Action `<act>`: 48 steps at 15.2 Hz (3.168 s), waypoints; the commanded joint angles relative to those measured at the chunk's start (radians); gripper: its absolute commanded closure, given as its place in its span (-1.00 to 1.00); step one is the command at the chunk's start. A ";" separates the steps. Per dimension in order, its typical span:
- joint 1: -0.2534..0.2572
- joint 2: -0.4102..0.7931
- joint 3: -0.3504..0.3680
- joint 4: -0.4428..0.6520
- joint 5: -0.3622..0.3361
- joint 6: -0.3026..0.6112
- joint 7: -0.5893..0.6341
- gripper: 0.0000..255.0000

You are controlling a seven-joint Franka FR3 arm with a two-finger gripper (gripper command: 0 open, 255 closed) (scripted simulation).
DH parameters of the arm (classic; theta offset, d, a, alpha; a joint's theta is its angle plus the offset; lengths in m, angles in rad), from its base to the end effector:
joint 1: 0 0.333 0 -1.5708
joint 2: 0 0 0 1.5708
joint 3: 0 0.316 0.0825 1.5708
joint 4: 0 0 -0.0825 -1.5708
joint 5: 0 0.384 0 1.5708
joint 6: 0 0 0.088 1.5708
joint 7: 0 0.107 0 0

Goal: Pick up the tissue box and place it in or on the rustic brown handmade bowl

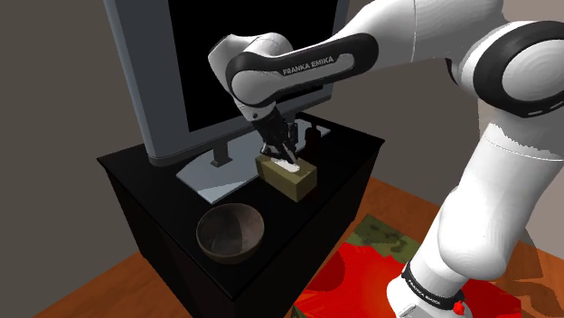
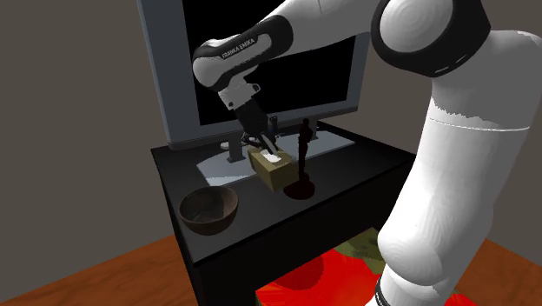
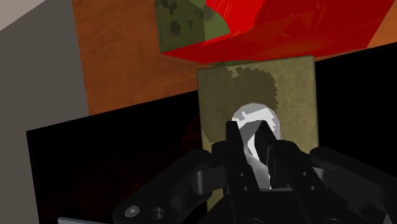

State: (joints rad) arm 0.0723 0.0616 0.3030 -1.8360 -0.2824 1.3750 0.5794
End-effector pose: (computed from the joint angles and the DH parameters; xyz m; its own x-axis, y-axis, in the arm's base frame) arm 0.4935 0.1549 0.4669 0.9302 -0.2426 -0.2753 -0.0878 -0.8758 0.4747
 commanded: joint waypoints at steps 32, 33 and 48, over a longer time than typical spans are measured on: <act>0.292 0.372 0.145 0.684 0.038 -0.406 0.353 1.00; 0.288 0.367 0.145 0.662 0.041 -0.389 0.354 1.00; 0.251 0.336 0.143 0.412 0.059 -0.171 0.372 1.00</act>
State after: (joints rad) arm 0.3259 0.3961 0.4466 -1.4112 -0.2227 1.1895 0.9520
